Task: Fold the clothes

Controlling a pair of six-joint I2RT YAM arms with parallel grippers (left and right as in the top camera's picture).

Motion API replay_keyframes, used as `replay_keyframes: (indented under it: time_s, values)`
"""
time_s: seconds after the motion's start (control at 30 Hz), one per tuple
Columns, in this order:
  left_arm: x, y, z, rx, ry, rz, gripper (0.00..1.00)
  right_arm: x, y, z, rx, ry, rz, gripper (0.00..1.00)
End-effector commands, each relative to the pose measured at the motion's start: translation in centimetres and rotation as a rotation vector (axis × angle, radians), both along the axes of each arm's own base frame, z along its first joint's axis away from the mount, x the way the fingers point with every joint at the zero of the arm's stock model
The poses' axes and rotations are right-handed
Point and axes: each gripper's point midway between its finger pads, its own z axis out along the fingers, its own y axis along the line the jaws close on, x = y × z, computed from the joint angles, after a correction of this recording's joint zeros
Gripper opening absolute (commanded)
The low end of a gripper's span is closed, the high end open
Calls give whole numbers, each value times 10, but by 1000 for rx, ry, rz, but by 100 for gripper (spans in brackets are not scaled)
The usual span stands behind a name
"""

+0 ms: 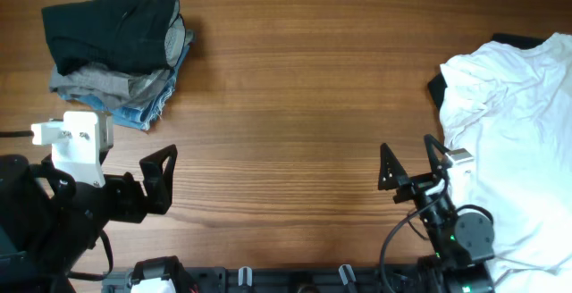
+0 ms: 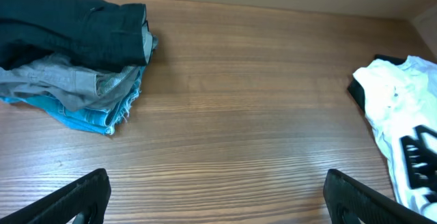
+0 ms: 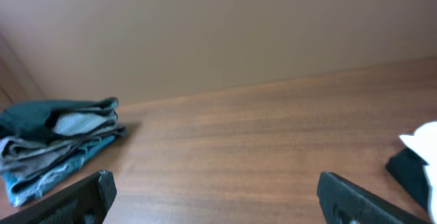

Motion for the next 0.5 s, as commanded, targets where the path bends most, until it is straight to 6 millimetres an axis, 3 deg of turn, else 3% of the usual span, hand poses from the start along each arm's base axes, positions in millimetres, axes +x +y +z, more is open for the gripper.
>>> replay_keyframes:
  time_s: [0.0,0.47]
  values:
    - [0,-1,0,17,-8,-15,100,4,-2,-6,34,-28,-14,100]
    - [0,-1,0,17,-8,-15,100,5,-1,-13,28,1,-15,100]
